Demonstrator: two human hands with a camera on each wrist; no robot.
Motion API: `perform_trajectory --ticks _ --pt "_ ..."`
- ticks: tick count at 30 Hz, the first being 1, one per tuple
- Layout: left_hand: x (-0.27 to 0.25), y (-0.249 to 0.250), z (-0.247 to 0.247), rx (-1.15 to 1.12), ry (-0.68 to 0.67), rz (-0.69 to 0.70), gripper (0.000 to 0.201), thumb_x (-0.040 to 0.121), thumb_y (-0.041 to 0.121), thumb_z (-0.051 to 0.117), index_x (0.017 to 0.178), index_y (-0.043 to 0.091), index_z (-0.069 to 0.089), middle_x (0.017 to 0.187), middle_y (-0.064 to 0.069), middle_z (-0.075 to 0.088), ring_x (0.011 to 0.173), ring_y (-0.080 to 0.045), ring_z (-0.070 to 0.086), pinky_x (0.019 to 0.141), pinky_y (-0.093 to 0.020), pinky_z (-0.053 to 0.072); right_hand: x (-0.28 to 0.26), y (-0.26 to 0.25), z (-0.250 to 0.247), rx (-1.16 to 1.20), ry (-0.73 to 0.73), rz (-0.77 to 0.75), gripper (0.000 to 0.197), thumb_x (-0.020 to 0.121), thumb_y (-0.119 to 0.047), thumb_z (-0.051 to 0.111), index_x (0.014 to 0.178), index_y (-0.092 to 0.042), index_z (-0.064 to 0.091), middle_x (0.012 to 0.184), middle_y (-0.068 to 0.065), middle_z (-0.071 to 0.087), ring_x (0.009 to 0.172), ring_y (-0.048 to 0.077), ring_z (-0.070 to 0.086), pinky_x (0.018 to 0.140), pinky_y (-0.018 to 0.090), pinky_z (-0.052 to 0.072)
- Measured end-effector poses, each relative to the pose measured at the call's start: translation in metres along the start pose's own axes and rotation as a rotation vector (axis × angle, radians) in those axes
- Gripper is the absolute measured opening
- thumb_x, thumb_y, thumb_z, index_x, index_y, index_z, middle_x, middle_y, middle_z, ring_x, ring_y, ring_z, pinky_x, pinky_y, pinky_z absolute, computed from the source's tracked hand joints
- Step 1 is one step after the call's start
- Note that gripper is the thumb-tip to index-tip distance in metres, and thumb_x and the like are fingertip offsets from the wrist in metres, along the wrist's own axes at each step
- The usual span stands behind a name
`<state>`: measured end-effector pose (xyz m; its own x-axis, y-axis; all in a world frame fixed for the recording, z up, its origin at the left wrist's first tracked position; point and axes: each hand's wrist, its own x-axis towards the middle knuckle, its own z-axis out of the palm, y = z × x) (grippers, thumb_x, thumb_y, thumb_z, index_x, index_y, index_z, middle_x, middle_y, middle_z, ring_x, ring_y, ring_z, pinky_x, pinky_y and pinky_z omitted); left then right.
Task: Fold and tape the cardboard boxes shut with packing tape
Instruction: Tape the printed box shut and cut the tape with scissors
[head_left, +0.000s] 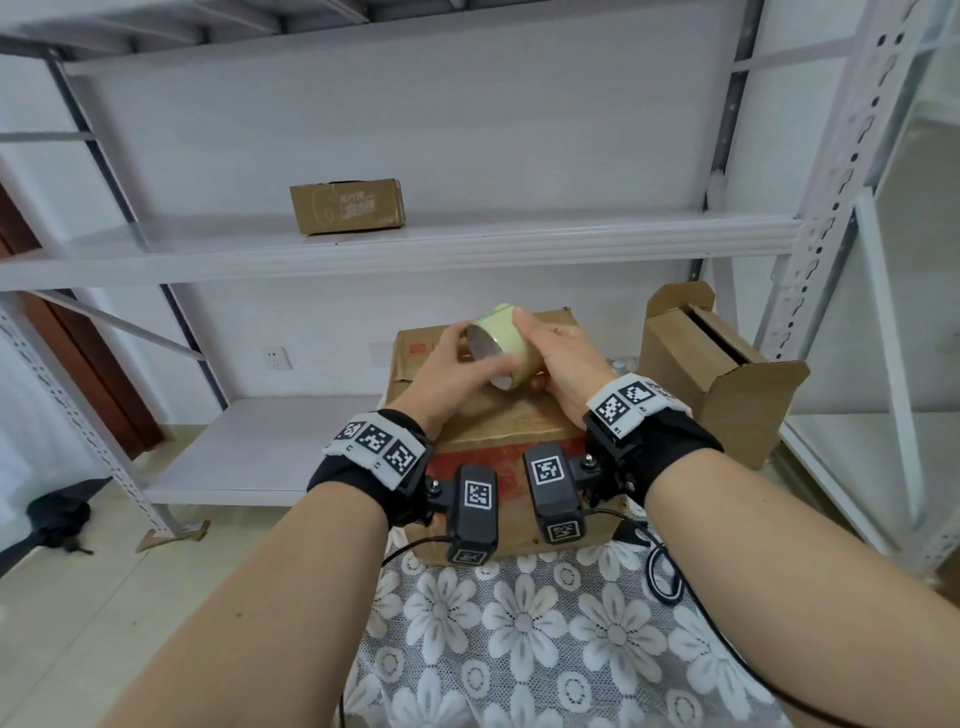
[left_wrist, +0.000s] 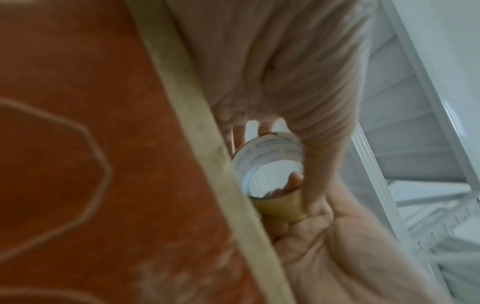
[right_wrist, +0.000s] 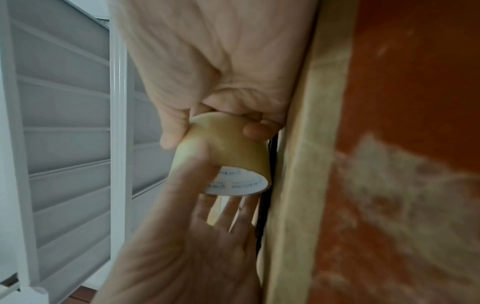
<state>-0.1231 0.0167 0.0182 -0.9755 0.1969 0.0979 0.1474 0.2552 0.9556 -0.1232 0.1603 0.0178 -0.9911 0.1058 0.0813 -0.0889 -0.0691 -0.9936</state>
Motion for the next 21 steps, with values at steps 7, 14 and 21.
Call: perform_trajectory --ticks 7,14,21 --pt "0.002 -0.011 -0.001 0.065 0.051 0.053 0.092 0.056 0.039 0.090 0.134 0.016 0.049 0.122 0.002 0.063 0.110 -0.012 0.061 0.100 -0.034 0.048 -0.005 0.003 -0.002 -0.036 -0.064 -0.058 0.024 0.080 -0.024 0.074 0.094 -0.005 0.068 0.074 0.005 0.066 0.055 0.010 0.058 0.043 0.017 0.040" --pt "0.004 -0.010 -0.004 -0.087 -0.010 0.029 0.059 0.069 0.046 0.081 0.116 0.013 0.067 0.107 -0.001 0.074 0.103 -0.016 0.068 0.095 -0.032 0.050 -0.008 0.002 -0.012 0.287 -0.203 -0.015 0.012 0.091 -0.004 0.057 0.100 -0.006 0.064 0.089 0.006 0.066 0.071 0.013 0.062 0.052 0.019 0.045" --pt "0.004 -0.009 -0.003 -0.203 -0.033 -0.011 0.067 0.075 0.046 0.077 0.128 0.011 0.057 0.117 -0.004 0.069 0.110 -0.019 0.066 0.101 -0.037 0.049 -0.007 0.001 -0.008 0.306 -0.130 0.014 0.021 0.096 -0.023 0.053 0.103 -0.006 0.063 0.089 0.009 0.064 0.072 0.015 0.059 0.050 0.021 0.047"
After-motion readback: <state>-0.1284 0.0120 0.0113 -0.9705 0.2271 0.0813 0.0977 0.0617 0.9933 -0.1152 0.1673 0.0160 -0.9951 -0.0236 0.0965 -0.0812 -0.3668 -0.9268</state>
